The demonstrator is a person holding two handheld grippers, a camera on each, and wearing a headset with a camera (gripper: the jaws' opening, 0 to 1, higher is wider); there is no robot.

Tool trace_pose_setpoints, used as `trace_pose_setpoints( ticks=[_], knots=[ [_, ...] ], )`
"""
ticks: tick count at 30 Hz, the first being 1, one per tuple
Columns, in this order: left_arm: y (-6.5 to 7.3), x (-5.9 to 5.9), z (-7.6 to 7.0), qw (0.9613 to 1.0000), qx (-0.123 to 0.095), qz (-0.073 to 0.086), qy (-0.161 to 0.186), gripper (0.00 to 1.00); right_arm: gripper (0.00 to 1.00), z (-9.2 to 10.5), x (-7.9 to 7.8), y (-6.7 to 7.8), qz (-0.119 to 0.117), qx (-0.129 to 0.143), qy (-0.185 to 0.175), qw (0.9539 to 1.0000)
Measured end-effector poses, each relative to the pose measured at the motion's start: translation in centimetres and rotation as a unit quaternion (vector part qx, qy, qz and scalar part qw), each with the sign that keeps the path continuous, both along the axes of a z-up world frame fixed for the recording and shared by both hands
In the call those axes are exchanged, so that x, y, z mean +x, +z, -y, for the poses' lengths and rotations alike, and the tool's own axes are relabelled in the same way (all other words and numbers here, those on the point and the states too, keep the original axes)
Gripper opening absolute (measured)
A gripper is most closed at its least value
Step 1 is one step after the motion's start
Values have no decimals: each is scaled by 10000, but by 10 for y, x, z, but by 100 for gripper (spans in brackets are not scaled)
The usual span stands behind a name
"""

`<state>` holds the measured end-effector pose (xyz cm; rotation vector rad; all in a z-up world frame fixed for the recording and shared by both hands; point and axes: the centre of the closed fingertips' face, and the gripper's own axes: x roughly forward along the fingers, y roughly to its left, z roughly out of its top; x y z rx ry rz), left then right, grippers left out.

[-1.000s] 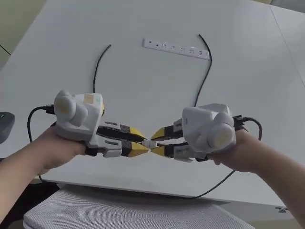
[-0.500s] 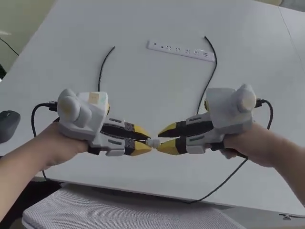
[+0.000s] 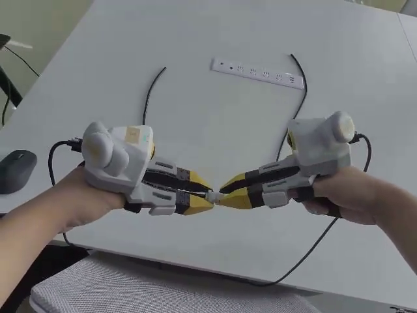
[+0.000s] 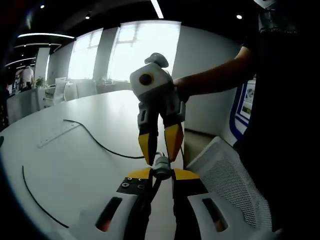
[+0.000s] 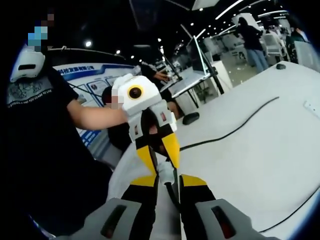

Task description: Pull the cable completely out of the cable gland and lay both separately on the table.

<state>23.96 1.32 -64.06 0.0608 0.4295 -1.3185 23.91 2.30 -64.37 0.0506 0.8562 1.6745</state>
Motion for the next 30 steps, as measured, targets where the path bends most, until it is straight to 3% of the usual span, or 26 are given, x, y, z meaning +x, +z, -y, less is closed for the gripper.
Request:
trace_pose_setpoints(
  ticks=[6, 11, 13, 16, 19, 22, 23, 27, 28, 29, 30],
  knots=[
    [-2, 1, 0, 10000, 41, -25, 27, 15, 9, -2, -6, -2, 87, -8, 179, 9998],
    [-5, 3, 0, 9999, 104, -72, 27, 14, 7, 0, -2, -5, 747, -108, 273, 9968],
    [-7, 3, 1, 9997, 72, -239, 22, 14, 7, 2, -3, -8, 1014, -202, 352, 9940],
    [-10, 2, 2, 9997, 84, -224, -18, 14, 6, 4, -2, -11, 1458, -309, 423, 9879],
    [-10, 4, 3, 9995, 17, -320, 4, 14, 6, 5, 0, -10, 1816, -339, 418, 9819],
    [-9, 5, 3, 9987, -105, -500, 46, 14, 6, 6, 2, -11, 2340, -401, 521, 9700],
    [-9, 4, 3, 9981, -147, -593, 61, 14, 6, 6, 2, -11, 2605, -399, 588, 9629],
    [-7, 6, 0, 9976, -234, -656, 59, 14, 7, 4, 3, -8, 3267, -501, 605, 9418],
    [-5, 7, -2, 9973, -272, -676, 68, 14, 7, 3, 4, -7, 3568, -529, 566, 9310],
    [-4, 6, -2, 9967, -306, -746, 37, 14, 7, 3, 0, -7, 3652, -550, 564, 9276],
    [-4, 7, -3, 9964, -337, -783, 49, 14, 7, 3, 2, -5, 4026, -609, 574, 9116]
  ],
)
